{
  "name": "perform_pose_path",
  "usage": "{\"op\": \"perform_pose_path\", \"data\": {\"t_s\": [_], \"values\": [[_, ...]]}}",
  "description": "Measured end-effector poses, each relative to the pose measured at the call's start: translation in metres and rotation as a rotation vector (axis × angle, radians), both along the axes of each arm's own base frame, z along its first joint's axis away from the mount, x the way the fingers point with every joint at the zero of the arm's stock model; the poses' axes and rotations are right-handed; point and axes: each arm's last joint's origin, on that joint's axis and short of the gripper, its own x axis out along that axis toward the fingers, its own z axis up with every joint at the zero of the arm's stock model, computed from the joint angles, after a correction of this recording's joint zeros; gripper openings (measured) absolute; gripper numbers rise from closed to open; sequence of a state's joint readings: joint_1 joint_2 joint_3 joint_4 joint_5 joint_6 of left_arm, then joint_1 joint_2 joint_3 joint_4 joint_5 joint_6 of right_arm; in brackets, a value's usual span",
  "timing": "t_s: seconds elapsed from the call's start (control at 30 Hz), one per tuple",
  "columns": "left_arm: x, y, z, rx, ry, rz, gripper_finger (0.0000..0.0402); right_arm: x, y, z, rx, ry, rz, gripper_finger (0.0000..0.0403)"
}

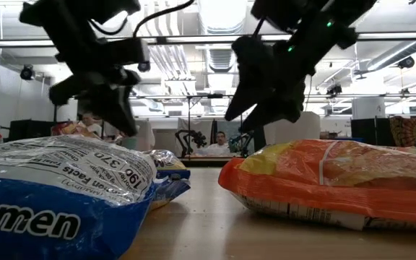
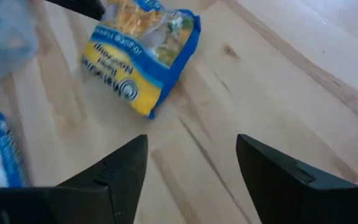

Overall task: Sort Maruchan noodles
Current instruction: Put the top blue noodle into the transparent bin

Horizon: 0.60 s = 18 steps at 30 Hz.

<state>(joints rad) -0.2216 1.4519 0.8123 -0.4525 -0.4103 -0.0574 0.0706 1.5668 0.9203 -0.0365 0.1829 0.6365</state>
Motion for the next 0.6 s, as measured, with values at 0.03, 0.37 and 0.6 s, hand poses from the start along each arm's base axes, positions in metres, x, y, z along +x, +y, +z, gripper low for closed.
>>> {"op": "perform_pose_path", "data": {"t_s": [0.03, 0.37, 0.6], "values": [[-0.005, 0.001, 0.002, -0.003, 0.013, 0.010, 0.0001, 0.003, -0.002, -0.003, 0.006, -0.013, -0.006, 0.0243], [-0.032, 0.005, -0.010, -0.082, 0.010, 0.058, 0.0001, 0.027, -0.029, -0.035, 0.109, -0.097, -0.041, 0.0309], [-0.038, 0.006, -0.030, -0.116, -0.021, 0.085, 0.0001, 0.039, -0.037, -0.049, 0.156, -0.179, -0.029, 0.0347]]}}
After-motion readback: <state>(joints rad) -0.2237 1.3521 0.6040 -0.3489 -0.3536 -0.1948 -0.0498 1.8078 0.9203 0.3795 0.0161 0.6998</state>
